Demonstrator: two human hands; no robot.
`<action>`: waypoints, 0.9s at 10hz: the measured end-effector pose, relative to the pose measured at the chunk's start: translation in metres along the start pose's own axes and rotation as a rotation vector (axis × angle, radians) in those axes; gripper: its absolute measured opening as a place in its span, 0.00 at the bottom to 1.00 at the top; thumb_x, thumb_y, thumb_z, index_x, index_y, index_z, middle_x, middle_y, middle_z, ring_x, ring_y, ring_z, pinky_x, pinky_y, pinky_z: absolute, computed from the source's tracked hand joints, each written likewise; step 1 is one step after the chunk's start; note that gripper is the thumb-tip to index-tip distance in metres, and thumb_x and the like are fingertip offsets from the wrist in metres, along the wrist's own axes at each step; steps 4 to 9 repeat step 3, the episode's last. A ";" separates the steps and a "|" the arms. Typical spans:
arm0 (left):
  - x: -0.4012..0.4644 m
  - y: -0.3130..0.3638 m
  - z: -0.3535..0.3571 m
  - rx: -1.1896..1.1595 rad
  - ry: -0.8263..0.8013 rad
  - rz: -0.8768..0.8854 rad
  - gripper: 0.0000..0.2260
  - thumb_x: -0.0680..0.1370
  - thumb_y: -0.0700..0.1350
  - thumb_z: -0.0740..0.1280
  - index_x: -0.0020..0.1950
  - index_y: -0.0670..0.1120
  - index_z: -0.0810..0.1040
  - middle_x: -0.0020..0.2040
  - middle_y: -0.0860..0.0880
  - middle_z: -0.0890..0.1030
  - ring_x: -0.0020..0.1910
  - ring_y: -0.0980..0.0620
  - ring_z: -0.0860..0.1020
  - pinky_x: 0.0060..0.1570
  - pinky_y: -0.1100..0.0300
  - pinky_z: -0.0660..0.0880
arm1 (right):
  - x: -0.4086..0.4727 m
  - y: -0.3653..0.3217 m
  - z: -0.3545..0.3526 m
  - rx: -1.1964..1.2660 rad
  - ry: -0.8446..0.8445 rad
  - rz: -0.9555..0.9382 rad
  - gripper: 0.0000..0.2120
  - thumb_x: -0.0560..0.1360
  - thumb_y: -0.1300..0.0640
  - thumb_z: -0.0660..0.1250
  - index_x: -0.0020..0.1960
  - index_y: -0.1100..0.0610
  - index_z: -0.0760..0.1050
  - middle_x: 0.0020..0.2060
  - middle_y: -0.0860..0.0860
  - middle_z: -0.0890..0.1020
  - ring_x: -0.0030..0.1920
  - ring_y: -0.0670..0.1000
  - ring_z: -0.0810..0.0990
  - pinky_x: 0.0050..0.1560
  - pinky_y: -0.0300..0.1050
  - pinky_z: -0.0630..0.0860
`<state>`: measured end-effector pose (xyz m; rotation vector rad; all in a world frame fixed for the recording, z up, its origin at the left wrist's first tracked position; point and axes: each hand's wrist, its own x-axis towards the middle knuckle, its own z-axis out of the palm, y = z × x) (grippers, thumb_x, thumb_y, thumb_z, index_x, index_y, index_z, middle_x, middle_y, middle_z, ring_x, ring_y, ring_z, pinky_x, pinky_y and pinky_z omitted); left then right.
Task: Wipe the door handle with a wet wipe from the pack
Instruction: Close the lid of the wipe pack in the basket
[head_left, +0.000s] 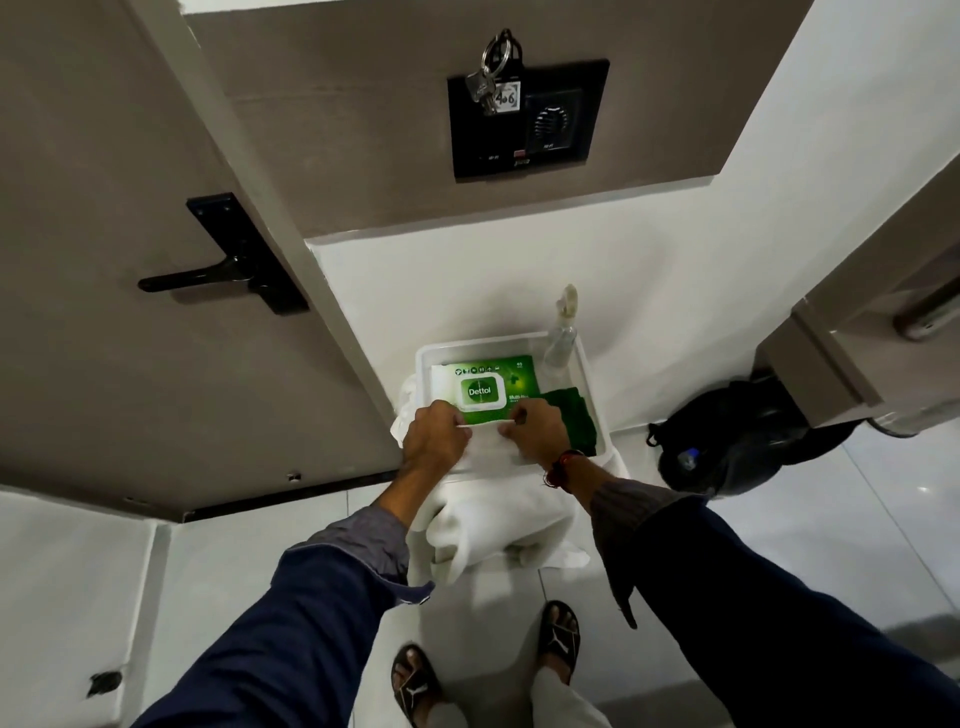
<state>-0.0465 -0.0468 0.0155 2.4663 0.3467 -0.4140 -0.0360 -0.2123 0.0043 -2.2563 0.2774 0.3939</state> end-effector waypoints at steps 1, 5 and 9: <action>0.002 -0.007 0.007 0.114 0.014 0.021 0.11 0.78 0.46 0.69 0.57 0.43 0.82 0.58 0.39 0.82 0.59 0.37 0.80 0.58 0.48 0.79 | -0.005 -0.001 0.012 -0.121 0.015 0.010 0.08 0.76 0.62 0.71 0.54 0.63 0.78 0.51 0.59 0.84 0.52 0.60 0.83 0.55 0.55 0.82; -0.004 -0.012 -0.007 0.260 0.071 0.129 0.08 0.80 0.42 0.64 0.55 0.43 0.80 0.57 0.40 0.83 0.58 0.36 0.81 0.54 0.46 0.80 | -0.012 -0.013 0.010 -0.262 0.079 -0.058 0.16 0.76 0.67 0.63 0.62 0.60 0.76 0.55 0.60 0.83 0.55 0.63 0.83 0.53 0.54 0.82; -0.004 -0.012 -0.007 0.260 0.071 0.129 0.08 0.80 0.42 0.64 0.55 0.43 0.80 0.57 0.40 0.83 0.58 0.36 0.81 0.54 0.46 0.80 | -0.012 -0.013 0.010 -0.262 0.079 -0.058 0.16 0.76 0.67 0.63 0.62 0.60 0.76 0.55 0.60 0.83 0.55 0.63 0.83 0.53 0.54 0.82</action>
